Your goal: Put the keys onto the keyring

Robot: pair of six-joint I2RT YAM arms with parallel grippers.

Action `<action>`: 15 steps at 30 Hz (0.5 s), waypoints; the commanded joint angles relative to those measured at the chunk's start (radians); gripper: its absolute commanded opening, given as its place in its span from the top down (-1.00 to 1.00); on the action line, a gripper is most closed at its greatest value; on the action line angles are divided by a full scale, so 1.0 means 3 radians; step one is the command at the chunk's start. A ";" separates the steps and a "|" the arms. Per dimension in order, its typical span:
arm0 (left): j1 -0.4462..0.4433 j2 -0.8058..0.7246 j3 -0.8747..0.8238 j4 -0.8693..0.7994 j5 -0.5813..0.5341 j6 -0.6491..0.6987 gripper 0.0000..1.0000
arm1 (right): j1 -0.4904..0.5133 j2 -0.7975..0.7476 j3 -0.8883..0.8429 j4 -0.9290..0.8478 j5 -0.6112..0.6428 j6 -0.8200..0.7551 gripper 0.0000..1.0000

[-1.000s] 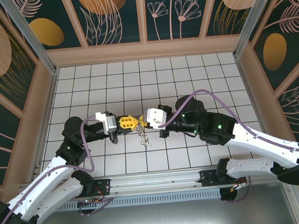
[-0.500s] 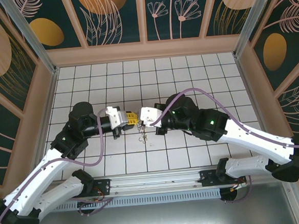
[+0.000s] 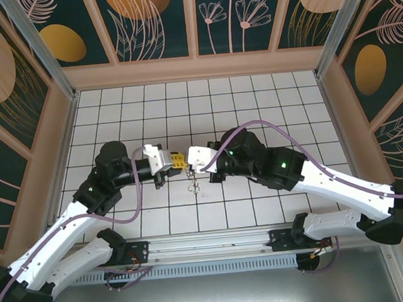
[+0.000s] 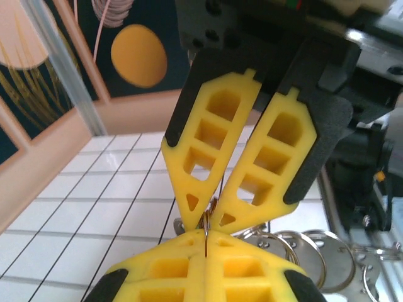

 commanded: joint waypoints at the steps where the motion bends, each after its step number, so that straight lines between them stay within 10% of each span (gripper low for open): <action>1: -0.0018 -0.0097 -0.0215 0.1163 0.0431 -0.0619 1.00 | 0.0044 -0.0217 -0.0146 0.0351 -0.0206 0.0066 0.80; 15: -0.0016 -0.0218 -0.0250 0.1610 0.0801 -0.0942 1.00 | 0.0029 -0.0601 -0.0408 0.0789 -0.0589 0.0122 0.82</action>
